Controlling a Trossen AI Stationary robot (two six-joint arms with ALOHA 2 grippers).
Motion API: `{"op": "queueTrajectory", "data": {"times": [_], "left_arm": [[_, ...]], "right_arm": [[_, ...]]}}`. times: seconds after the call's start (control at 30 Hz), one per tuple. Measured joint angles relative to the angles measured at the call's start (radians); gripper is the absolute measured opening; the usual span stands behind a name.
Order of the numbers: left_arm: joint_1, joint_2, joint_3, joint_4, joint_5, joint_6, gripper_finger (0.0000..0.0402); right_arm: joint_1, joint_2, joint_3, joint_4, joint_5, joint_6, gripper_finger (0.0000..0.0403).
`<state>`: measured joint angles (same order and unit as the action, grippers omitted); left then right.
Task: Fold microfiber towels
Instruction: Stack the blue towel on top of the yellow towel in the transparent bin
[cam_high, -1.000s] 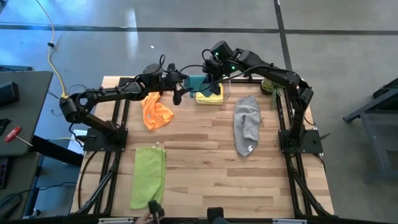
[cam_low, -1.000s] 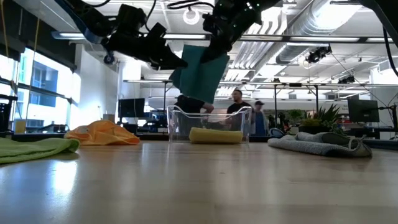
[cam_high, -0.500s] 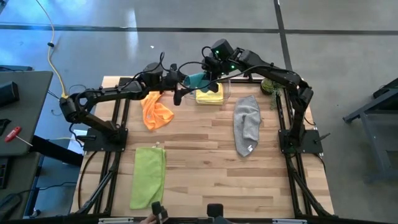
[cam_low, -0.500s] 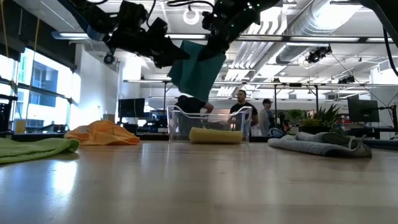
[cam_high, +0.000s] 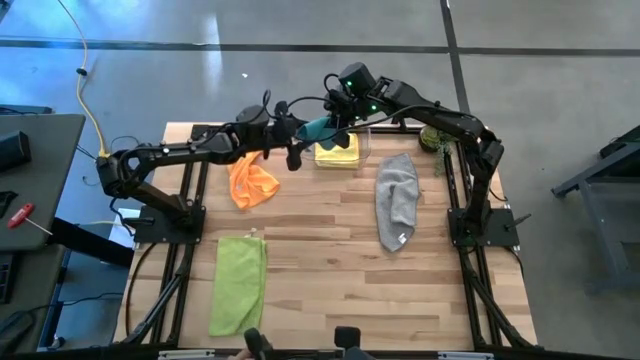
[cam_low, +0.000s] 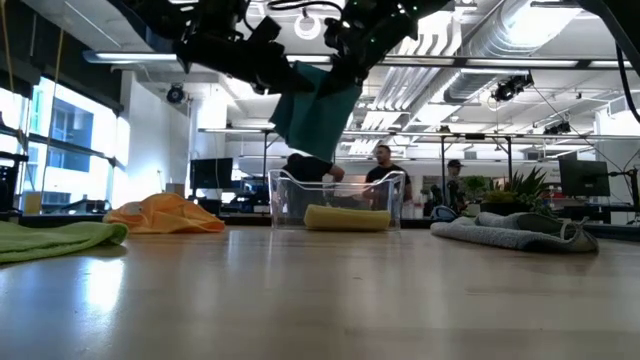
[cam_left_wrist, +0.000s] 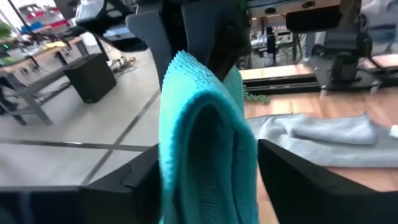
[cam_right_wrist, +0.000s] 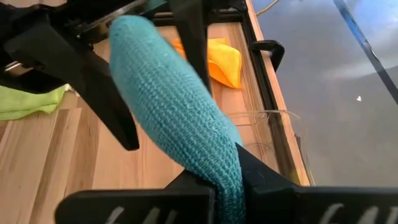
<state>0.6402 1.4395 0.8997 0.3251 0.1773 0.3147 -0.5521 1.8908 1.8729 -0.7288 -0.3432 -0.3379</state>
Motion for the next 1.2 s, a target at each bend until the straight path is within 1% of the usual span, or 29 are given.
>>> {"op": "queueTrajectory", "data": {"times": [0.17,0.37,0.43,0.57,0.73,0.9,0.97,1.07,1.2], "left_arm": [[-0.01,0.0,0.0,0.002,-0.052,0.052,0.0128],[-0.002,-0.026,0.0,0.005,-0.057,0.08,0.003],[0.003,-0.041,0.0,-0.006,-0.052,0.089,0.0009],[0.016,-0.074,0.0,-0.027,-0.052,0.087,0.0013],[0.029,-0.079,0.0,-0.055,-0.041,0.048,0.0014],[0.029,-0.076,0.0,-0.058,-0.005,0.089,0.0006],[0.031,-0.064,0.0,-0.042,0.002,0.097,0.0004],[0.052,-0.03,0.0,-0.008,0.045,0.113,0.0003],[0.069,0.054,0.0,0.067,0.068,0.151,0.0002]], "right_arm": [[0.0,0.0,0.0,-0.003,0.0,0.008,0.0],[0.0,0.0,0.0,-0.021,0.001,0.008,0.0],[0.001,0.0,0.0,-0.028,-0.001,0.002,0.0],[0.003,-0.001,0.0,-0.026,-0.014,-0.001,0.0],[0.002,-0.001,0.001,-0.03,-0.013,-0.003,0.0],[0.007,-0.001,0.001,-0.04,-0.013,-0.025,0.0],[0.004,-0.001,0.001,-0.049,-0.01,-0.037,0.0],[-0.001,-0.001,-0.008,-0.056,0.006,-0.072,0.0],[-0.011,0.0,-0.031,-0.065,0.081,-0.114,0.0]]}}
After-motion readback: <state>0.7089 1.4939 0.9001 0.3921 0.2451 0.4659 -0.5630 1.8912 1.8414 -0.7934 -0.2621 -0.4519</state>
